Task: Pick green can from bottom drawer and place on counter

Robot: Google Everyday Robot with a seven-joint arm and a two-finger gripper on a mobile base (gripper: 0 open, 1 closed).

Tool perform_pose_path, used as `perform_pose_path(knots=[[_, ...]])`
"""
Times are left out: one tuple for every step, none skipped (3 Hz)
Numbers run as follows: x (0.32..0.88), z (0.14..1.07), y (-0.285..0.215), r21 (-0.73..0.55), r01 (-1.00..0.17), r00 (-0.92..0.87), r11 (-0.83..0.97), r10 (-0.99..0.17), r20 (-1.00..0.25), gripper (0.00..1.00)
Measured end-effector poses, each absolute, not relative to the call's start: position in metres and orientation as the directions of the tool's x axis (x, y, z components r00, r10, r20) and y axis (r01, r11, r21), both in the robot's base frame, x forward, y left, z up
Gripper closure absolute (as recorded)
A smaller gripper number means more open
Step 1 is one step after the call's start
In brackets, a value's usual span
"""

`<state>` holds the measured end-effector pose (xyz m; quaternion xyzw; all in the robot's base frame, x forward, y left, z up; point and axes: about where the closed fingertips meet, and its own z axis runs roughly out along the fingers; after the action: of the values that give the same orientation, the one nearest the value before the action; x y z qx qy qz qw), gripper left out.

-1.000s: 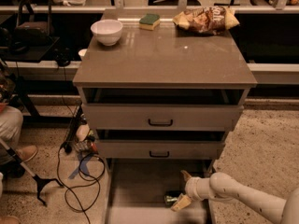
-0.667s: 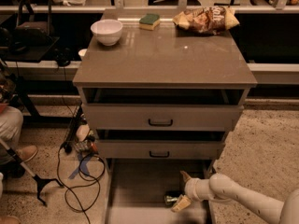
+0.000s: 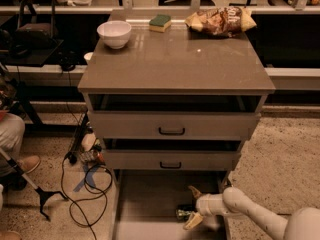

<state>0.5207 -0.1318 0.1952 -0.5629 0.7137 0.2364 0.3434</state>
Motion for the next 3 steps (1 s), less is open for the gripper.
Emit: perform_pose_path(knots=[[0.521, 0.172, -0.127, -0.044, -0.977, -0.105, 0.208, -0.653, -0.750, 0.00], [0.521, 0.154, -0.120, -0.049, -0.984, -0.083, 0.172, -0.683, -0.726, 0.18], [0.522, 0.138, -0.117, -0.060, -0.987, -0.067, 0.151, -0.711, -0.700, 0.41]])
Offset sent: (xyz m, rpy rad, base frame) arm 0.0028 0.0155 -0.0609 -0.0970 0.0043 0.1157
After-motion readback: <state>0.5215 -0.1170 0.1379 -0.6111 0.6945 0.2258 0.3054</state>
